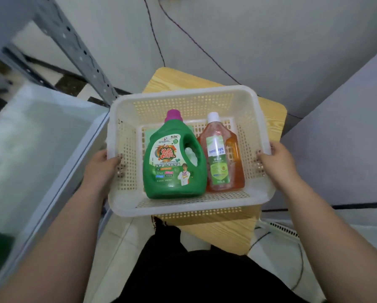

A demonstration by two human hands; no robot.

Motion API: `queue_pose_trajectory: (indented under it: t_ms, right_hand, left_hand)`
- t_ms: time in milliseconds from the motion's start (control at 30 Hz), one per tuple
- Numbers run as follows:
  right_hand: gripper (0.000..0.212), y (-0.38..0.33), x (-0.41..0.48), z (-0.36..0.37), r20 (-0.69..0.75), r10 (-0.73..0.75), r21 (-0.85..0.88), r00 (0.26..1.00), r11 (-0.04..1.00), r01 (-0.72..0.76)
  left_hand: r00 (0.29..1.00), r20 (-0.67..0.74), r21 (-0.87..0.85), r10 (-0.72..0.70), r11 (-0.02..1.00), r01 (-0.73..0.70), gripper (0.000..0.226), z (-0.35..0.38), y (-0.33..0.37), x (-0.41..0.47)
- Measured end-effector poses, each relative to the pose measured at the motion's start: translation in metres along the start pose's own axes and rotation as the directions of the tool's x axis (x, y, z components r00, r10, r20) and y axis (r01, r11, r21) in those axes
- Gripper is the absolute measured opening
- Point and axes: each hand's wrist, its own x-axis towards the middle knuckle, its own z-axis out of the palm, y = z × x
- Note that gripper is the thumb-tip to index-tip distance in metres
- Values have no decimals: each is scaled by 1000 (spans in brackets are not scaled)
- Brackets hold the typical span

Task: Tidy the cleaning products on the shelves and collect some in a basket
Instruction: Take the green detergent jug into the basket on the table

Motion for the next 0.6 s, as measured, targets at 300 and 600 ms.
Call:
queue_pose_trajectory:
  t_ms: [300, 600]
  right_hand:
    - [19, -23, -14, 14, 279, -184, -167, 942, 957, 237]
    - [23, -37, -78, 80, 479, -249, -142, 841, 924, 355]
  left_hand:
    - [936, -309, -218, -172, 970, 106, 18, -17, -97, -148]
    - [796, -471, -460, -380, 876, 145, 21, -37, -199, -271]
